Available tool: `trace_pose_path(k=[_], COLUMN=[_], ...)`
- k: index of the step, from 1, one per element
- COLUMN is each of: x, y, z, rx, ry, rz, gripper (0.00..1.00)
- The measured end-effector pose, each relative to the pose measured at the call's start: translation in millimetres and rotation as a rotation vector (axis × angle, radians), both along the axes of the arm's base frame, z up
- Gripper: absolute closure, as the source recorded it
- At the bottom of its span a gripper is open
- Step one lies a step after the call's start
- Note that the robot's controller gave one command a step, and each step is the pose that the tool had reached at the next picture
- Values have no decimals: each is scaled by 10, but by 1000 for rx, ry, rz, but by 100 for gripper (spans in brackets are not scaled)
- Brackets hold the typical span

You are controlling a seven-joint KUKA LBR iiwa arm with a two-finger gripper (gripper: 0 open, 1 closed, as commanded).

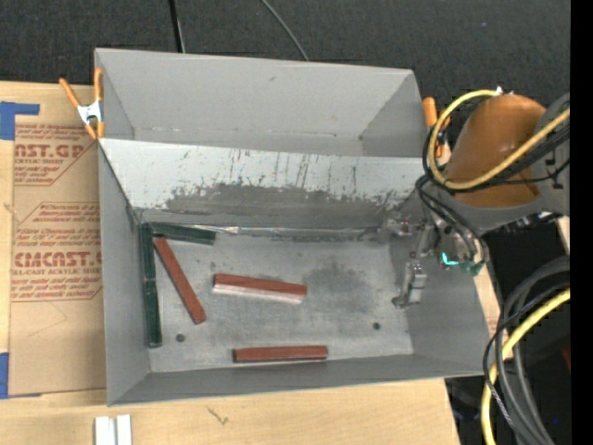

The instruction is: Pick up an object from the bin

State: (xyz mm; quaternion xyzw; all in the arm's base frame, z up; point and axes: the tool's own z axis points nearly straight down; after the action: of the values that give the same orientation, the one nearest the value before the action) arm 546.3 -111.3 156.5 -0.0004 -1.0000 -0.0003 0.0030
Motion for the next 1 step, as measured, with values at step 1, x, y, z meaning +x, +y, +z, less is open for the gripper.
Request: trace_pose_path(k=[1], x=[19], y=[3], z=[40], rx=[-1], ry=[-7], rz=[1], gripper=[0])
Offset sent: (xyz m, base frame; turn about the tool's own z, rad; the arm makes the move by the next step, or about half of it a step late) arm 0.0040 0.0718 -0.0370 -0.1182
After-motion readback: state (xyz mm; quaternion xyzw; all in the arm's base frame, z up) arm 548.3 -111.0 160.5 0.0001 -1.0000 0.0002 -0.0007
